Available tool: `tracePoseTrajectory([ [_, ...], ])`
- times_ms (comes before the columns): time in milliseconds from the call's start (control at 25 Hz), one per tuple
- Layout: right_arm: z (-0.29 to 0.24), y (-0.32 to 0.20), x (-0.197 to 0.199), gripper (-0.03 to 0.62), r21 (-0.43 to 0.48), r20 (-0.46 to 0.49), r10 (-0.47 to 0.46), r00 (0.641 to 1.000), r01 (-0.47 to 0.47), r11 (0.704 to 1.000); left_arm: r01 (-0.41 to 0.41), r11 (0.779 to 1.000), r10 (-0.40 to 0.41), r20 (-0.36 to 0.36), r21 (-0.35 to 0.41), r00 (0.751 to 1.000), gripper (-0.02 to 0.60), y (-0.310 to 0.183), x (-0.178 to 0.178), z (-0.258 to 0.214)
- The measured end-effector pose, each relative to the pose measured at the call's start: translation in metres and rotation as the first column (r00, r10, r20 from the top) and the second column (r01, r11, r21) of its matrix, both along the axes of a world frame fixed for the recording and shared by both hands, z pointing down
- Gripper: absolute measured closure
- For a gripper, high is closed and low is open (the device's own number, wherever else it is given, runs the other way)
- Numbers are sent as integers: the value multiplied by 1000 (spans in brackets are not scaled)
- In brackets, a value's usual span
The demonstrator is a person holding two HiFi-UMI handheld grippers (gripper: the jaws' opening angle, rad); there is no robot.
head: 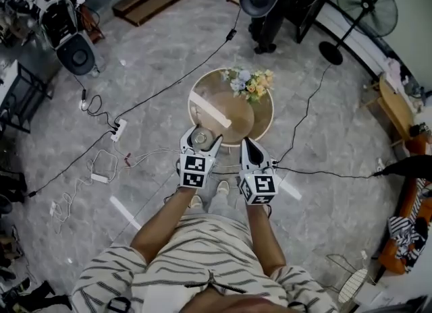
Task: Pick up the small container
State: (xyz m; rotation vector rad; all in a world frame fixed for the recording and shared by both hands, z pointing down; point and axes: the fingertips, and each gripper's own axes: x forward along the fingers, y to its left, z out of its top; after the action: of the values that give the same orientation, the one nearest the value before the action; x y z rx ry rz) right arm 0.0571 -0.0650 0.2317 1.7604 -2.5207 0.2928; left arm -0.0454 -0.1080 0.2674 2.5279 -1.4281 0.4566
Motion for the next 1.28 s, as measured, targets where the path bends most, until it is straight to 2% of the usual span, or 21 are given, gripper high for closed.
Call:
tracePoseTrajectory([
  [720,-40,11,1,589,88,-25,-10,1000,12,996,-40,992,44,-28,119,999,250,25,-1,-55],
  [1280,-41,7,13,589,99,-17,6,1000,-5,995,-41,991,45,-36,128,998,250,23,4,-56],
])
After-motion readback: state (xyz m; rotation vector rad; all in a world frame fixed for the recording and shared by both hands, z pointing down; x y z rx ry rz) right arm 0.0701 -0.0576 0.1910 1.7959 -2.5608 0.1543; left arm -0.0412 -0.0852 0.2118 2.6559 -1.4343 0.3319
